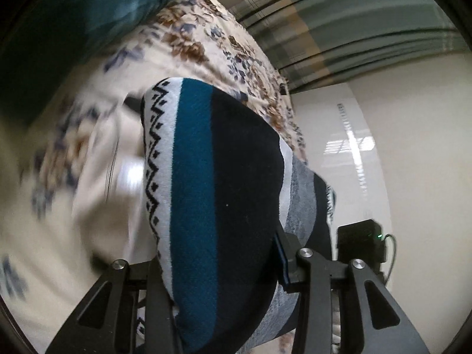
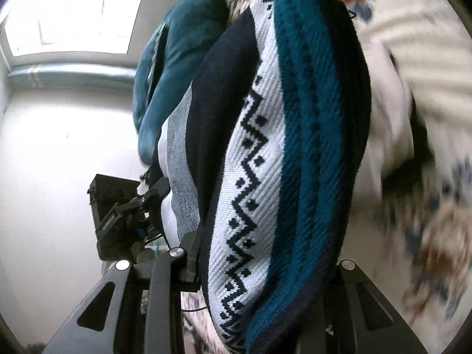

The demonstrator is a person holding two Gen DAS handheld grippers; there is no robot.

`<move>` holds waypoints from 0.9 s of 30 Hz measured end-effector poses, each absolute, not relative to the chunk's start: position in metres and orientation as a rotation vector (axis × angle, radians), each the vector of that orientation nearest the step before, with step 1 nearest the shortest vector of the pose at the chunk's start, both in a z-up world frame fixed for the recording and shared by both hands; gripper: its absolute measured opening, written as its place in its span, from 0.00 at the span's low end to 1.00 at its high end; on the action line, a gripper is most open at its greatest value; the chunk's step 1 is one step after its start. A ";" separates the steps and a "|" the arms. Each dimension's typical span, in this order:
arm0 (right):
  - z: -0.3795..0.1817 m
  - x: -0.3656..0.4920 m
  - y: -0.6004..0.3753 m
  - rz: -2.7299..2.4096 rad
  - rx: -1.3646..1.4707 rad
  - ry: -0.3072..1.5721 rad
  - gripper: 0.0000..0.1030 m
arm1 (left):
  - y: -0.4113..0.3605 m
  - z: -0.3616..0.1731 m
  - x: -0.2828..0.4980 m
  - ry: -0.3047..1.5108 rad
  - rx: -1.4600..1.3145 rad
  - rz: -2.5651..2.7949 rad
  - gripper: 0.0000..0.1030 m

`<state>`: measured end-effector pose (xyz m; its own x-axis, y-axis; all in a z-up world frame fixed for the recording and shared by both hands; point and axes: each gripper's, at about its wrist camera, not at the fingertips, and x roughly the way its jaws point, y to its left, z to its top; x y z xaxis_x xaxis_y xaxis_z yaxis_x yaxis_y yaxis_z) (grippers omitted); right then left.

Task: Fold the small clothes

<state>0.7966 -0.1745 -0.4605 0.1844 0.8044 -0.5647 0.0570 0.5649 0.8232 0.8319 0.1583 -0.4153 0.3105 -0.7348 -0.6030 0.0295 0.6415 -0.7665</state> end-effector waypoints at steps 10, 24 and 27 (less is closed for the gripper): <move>-0.499 0.877 -0.184 0.435 0.633 1.423 0.45 | 0.147 -0.467 0.890 1.337 -0.579 -0.481 0.41; -0.416 0.833 -0.149 -0.039 0.074 1.257 1.00 | 0.100 -0.406 0.833 1.178 -0.162 -0.159 1.00; -0.403 0.812 -0.146 -0.087 0.068 1.237 1.00 | 0.095 -0.391 0.811 1.139 -0.093 -0.105 1.00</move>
